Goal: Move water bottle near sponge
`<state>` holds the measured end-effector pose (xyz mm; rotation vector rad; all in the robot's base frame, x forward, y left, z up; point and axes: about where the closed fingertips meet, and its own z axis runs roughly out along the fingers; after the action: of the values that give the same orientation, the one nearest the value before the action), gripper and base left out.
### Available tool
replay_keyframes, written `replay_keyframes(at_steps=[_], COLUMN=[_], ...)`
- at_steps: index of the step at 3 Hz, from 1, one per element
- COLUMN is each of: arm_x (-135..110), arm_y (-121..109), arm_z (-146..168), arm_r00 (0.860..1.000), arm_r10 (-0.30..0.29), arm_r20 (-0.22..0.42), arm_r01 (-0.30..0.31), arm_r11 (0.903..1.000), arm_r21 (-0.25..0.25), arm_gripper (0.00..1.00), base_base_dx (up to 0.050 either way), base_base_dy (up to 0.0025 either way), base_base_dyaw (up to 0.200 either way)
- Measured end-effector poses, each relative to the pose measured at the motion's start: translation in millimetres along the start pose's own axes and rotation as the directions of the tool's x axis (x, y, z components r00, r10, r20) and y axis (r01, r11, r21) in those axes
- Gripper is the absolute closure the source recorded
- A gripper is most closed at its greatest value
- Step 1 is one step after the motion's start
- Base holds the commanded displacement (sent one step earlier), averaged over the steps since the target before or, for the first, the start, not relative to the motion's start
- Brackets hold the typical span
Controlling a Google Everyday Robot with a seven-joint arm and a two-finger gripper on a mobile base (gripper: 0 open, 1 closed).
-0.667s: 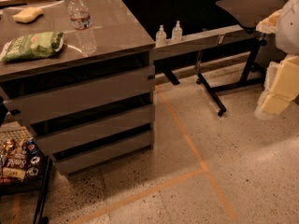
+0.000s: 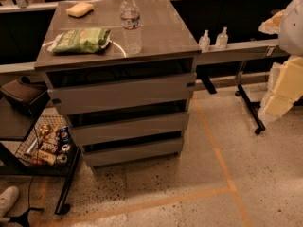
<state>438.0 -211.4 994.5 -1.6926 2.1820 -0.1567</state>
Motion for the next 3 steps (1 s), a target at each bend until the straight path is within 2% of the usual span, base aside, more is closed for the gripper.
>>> replay_keyframes(at_steps=[1, 2, 3], arm_x=[0.0, 0.0, -0.1], arm_y=[0.0, 0.0, 0.0], arm_z=[0.0, 0.0, -0.1], arm_r00=[1.0, 1.0, 1.0], arm_r10=[0.0, 0.0, 0.0], arm_r20=[0.0, 0.0, 0.0], arm_r01=[0.0, 0.0, 0.0], arm_r11=[1.0, 1.0, 1.0], arm_r21=[0.0, 0.0, 0.0], arm_gripper=[0.0, 0.0, 0.0], base_base_dx=[0.021, 0.022, 0.019], base_base_dy=[0.00058, -0.00044, 0.00072], base_base_dyaw=[0.055, -0.047, 0.063])
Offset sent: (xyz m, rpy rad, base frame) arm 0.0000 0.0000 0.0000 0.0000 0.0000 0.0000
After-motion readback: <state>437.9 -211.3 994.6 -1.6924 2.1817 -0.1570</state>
